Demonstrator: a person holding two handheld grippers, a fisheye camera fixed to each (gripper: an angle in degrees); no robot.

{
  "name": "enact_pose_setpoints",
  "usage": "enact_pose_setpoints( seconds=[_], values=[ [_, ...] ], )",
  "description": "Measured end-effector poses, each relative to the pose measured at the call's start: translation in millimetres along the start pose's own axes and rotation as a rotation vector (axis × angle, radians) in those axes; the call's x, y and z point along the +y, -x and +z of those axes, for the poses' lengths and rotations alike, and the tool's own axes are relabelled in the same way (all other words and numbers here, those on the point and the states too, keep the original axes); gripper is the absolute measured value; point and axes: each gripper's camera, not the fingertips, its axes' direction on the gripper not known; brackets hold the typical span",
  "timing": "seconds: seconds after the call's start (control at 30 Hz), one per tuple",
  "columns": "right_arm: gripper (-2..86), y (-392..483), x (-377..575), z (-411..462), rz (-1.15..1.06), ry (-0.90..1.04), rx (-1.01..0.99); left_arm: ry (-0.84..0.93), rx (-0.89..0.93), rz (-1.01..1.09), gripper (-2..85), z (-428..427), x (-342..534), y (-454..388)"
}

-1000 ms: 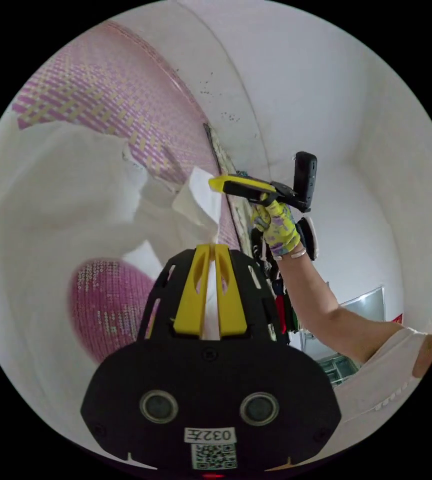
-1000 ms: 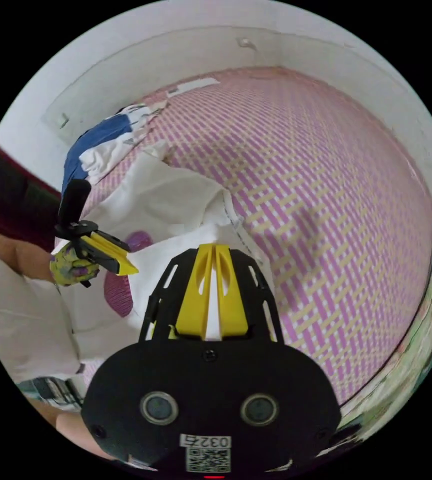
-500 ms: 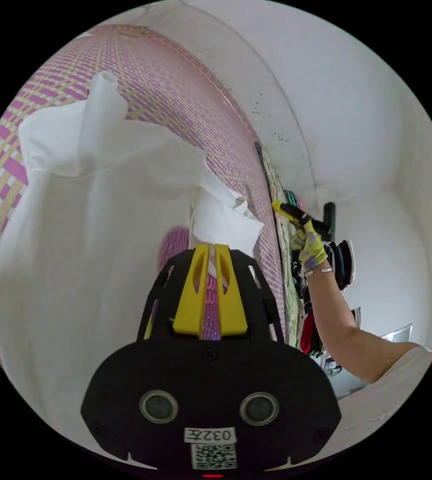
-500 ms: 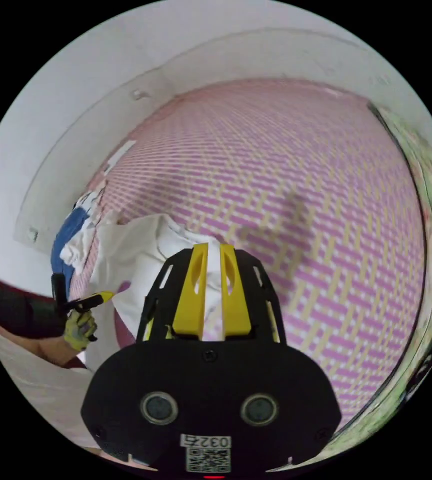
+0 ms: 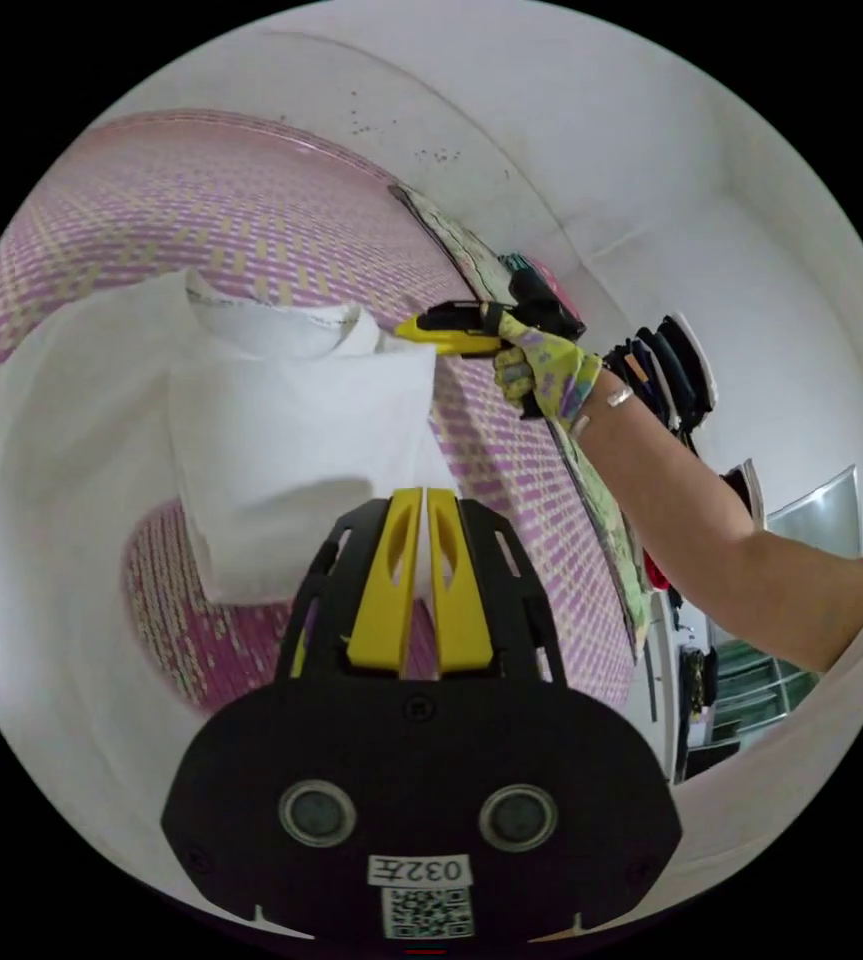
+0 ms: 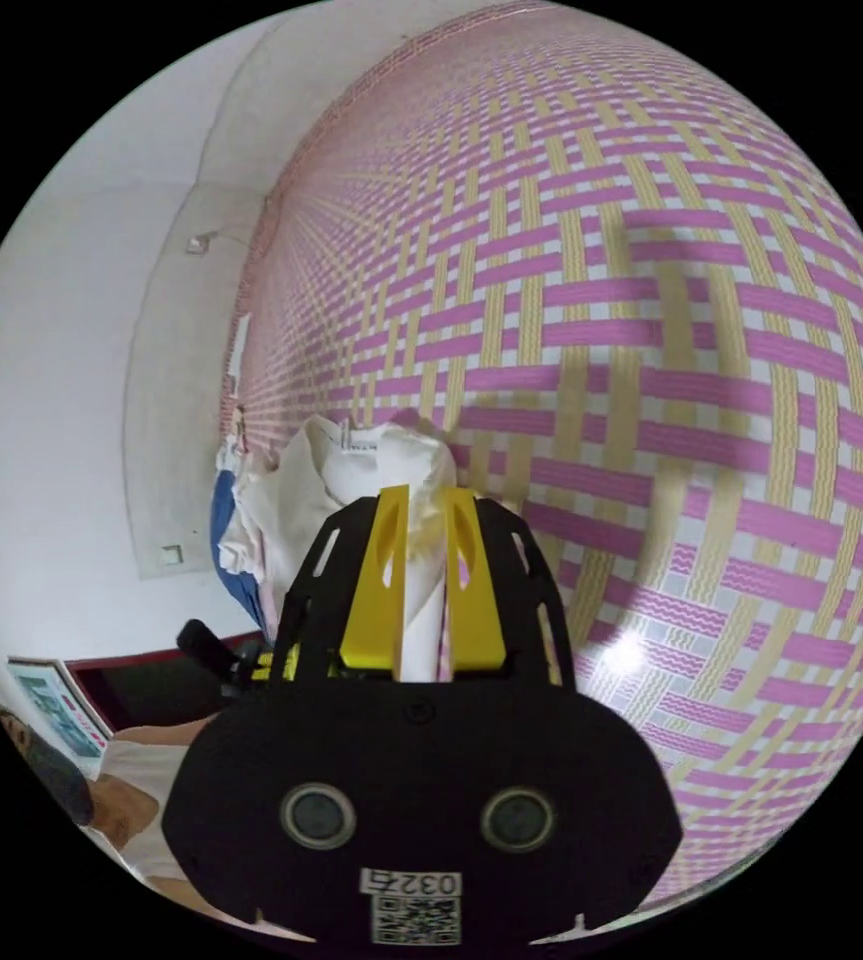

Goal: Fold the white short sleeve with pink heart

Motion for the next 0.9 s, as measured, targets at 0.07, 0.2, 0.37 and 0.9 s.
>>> enact_pose_setpoints(
  seconds=[0.07,0.2,0.37,0.9],
  values=[
    [6.5,13.2,-10.0,5.2,-0.023,0.043,0.060,-0.047,-0.043,0.052,3.9,1.5,-36.6,-1.2],
    [7.7,25.8,-14.4,-2.9,-0.016,0.025,0.172,-0.019,-0.025,0.195,8.7,17.5,-107.9,-7.2],
    [7.1,35.9,-33.1,7.0,-0.009,0.120,0.173,0.266,-0.075,0.412,10.2,92.7,-175.4,-34.0],
    [6.0,78.7,-28.3,-11.8,-0.072,0.125,0.449,0.286,-0.129,0.155,-0.9,124.7,-212.1,6.6]
  ],
)
